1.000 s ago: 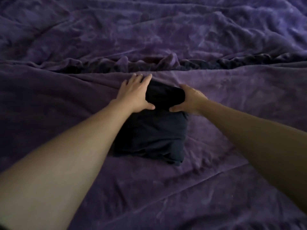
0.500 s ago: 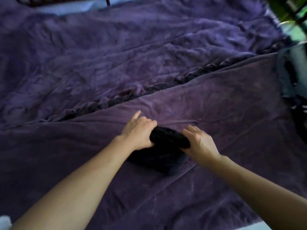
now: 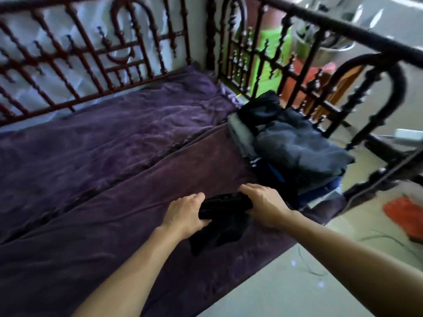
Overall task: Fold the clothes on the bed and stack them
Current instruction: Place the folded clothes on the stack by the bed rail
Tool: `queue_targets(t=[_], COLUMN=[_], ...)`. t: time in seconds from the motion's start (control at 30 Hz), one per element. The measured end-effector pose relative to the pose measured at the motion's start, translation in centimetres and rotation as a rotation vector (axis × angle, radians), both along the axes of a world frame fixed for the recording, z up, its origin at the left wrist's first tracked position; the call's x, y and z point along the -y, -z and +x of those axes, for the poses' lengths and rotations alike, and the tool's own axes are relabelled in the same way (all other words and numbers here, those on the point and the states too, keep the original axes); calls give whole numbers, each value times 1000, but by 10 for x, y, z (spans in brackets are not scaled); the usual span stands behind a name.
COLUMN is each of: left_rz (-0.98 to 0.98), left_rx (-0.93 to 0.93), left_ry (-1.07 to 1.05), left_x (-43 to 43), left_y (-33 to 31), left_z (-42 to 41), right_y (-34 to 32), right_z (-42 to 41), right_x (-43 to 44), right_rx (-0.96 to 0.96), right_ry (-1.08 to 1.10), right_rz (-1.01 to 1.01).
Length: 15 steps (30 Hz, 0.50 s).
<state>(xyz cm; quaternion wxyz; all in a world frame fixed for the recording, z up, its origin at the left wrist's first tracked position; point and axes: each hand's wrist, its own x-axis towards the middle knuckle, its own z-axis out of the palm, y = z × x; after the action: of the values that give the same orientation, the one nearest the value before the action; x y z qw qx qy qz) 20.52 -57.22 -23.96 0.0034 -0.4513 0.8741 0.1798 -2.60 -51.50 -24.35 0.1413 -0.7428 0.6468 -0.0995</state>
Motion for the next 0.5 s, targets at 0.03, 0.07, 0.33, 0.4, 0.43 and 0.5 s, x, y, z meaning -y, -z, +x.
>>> queue_targets(t=[0.03,0.07,0.33,0.4,0.43,0.5], left_rz=[-2,-7,120,160,176,230], left_rx=[-18,-38,-258,-333,-369,-433], left_ry=[6,14,88,105,108,105], left_x=[-5,-9,-3,4,10,25], left_y=[-11,-22,-81,-92,-98,-105], left_z=[-24,-47,-208,-239,-253,-279], right_y=[-14,-27,-119,-137,-146,-162], right_z=[-24,-46,-202,-233,-248,-273], right_x=[-7,-13,-37,-32,-26,-10], right_rx=[5,8,33,18,15,16], right_ry=[18,41,282,332,351,370], right_rz=[-7,-12,-10,-13,-8,-1])
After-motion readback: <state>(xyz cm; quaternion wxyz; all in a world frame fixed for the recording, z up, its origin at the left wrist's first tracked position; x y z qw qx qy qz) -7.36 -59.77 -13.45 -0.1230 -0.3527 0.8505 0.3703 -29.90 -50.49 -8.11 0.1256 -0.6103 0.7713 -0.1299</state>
